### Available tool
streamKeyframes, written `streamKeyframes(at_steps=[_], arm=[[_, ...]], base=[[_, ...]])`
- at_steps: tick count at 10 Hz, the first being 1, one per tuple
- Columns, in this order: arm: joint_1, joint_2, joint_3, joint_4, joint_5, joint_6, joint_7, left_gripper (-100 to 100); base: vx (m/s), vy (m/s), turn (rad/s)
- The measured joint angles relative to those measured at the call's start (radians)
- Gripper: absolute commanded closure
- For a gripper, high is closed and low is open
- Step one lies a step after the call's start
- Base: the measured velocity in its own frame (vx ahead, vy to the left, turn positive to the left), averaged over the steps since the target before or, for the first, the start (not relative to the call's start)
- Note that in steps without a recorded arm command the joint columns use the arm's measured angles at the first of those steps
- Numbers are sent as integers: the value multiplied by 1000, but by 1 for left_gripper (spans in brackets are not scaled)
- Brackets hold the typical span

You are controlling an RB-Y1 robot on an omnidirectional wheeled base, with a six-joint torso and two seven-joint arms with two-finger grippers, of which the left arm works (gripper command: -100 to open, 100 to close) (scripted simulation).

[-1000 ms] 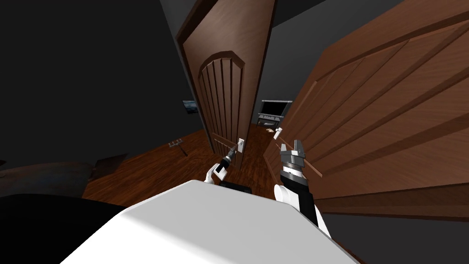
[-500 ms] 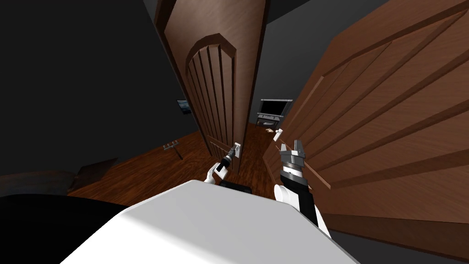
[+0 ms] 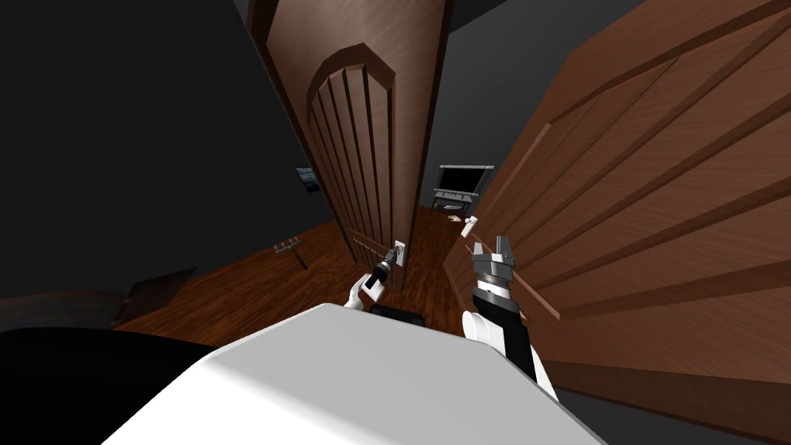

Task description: Push the door open

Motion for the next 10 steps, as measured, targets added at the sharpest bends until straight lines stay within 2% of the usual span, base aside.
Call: streamKeyframes(at_steps=[1,4,6,8,9,10], arm=[[0,0,0,0,0,0,0,100],[7,6,7,6,1,8,-2,100],[2,4,21,15,2,9,-8,100],[-19,-5,44,40,3,-1,-18,100],[-18,-3,55,34,4,1,-21,100],[-10,-3,65,17,4,14,-26,100]], base=[[0,0,0],[127,-97,48],[151,-115,46],[141,-156,59],[155,-139,93],[161,-101,90]])
